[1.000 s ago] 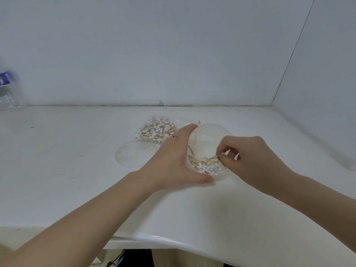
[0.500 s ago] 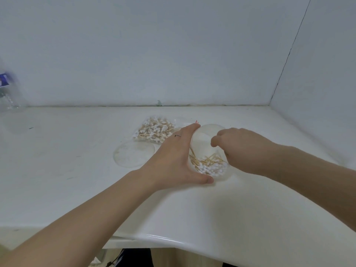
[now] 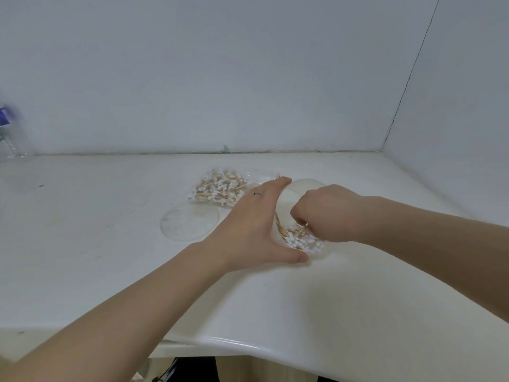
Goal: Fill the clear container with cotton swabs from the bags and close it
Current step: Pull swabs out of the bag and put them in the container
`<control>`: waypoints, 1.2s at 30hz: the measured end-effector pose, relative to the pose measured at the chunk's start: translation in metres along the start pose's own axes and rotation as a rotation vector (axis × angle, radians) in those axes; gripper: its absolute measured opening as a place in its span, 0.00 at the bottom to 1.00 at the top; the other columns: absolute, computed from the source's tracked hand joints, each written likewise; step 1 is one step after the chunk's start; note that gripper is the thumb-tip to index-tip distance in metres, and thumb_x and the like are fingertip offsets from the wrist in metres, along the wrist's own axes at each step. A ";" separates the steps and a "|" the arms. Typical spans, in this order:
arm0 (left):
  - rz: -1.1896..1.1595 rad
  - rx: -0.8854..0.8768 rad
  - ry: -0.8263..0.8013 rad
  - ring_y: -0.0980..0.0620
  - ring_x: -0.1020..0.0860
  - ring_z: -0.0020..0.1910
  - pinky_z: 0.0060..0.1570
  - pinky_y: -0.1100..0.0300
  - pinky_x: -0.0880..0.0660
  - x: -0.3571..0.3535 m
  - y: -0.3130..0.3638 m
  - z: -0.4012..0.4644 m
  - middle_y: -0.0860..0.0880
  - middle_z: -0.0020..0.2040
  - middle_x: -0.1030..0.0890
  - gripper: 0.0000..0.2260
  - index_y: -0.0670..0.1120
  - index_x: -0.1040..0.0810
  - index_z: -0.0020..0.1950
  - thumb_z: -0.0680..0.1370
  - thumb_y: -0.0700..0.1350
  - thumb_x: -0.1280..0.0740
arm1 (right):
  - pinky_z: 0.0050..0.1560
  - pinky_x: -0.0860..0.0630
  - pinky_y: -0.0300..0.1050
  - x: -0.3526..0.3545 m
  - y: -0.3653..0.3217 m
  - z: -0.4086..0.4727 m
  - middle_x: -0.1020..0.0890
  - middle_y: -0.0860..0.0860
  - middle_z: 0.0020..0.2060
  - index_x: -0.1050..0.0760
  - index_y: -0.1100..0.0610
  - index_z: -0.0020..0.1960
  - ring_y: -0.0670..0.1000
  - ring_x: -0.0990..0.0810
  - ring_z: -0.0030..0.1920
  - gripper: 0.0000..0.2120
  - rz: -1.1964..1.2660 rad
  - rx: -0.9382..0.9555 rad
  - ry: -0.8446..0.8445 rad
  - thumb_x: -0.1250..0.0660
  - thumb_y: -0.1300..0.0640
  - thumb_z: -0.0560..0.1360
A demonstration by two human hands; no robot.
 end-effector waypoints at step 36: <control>-0.158 0.055 0.026 0.57 0.36 0.75 0.74 0.51 0.34 -0.002 -0.016 -0.006 0.60 0.75 0.35 0.56 0.59 0.48 0.81 0.61 0.62 0.17 | 0.50 0.26 0.38 0.012 -0.009 0.009 0.20 0.48 0.62 0.24 0.53 0.68 0.48 0.21 0.54 0.20 0.956 -0.165 0.259 0.41 0.61 0.78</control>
Point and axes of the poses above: each hand's wrist, its own z-axis towards the middle knuckle, its own x-axis out of the back of the hand, y = z × x, the point moved 6 cm from there along z, towards the middle knuckle
